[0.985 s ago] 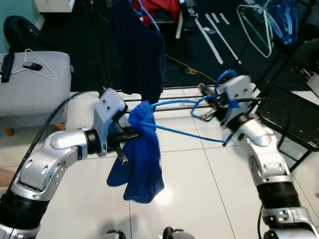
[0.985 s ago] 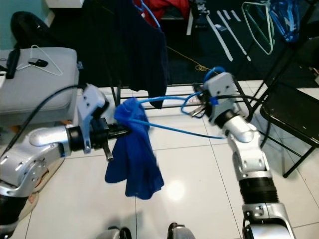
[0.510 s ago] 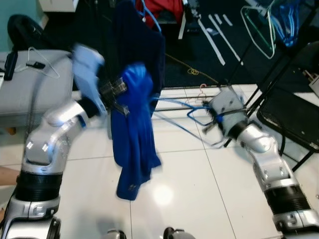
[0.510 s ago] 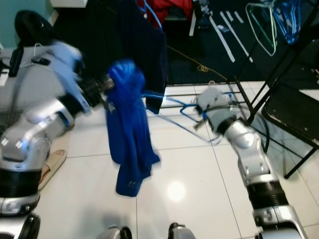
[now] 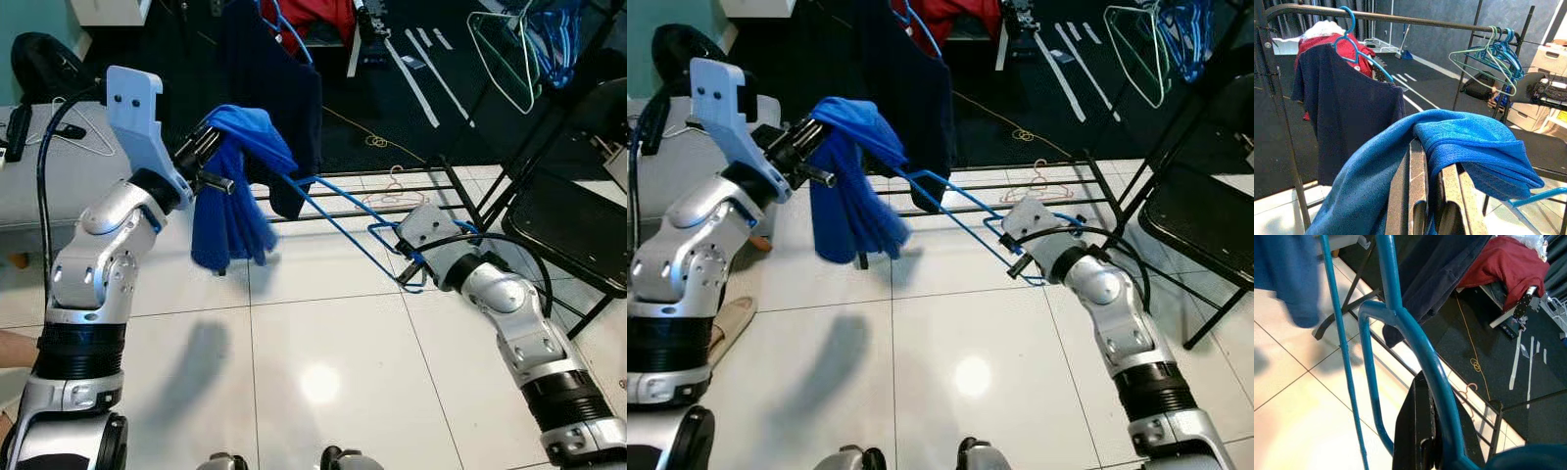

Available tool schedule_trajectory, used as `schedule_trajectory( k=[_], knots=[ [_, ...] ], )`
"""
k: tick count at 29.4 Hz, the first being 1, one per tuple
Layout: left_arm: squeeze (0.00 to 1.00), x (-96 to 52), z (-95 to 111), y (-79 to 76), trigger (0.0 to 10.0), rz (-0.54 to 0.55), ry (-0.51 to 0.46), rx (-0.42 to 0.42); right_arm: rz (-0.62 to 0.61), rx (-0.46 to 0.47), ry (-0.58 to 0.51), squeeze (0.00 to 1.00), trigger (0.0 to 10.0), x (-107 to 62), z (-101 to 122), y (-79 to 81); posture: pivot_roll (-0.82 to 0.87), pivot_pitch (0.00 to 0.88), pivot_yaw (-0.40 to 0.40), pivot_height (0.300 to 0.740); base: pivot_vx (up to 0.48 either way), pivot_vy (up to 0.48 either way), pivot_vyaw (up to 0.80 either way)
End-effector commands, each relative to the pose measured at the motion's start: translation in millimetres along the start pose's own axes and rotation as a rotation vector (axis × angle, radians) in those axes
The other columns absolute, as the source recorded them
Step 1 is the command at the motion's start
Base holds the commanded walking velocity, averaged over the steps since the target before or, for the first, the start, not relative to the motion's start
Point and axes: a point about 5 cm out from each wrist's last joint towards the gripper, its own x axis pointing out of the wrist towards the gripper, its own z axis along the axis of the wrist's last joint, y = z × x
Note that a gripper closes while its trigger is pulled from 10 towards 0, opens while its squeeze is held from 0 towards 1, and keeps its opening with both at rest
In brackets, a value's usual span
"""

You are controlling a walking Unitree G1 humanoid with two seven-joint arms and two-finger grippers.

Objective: Hang hanger

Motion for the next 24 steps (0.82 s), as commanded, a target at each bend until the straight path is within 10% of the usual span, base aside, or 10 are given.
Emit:
schedule_trajectory(
  k=[1,10,16,24],
  knots=[
    [0.00,-10.3,20.1,16.1,0.0,0.079,-0.082,0.059,-0.074,0.079,0.063,0.00,0.0,-8.3,-19.7,-5.8,-0.04,0.194,-0.046,0.740,0.000,0.000,0.00],
    [0.00,-47.5,-60.9,-50.0,0.0,-0.436,0.394,0.154,-0.380,0.127,-0.386,0.00,0.0,-8.1,59.6,-57.1,-0.05,0.198,-0.043,0.740,0.000,0.000,0.00],
    [0.00,-53.4,-56.7,-81.8,0.0,-0.636,0.348,0.040,-0.359,0.148,-0.416,0.00,0.0,-2.9,67.8,-52.8,-0.04,0.207,-0.044,0.740,0.000,0.000,0.00],
    [0.00,-44.9,-41.5,-89.8,0.0,-0.617,0.244,-0.005,-0.364,0.165,-0.433,0.00,0.0,0.4,67.3,-51.3,-0.05,0.211,-0.044,0.740,0.000,0.000,0.00]
  ],
)
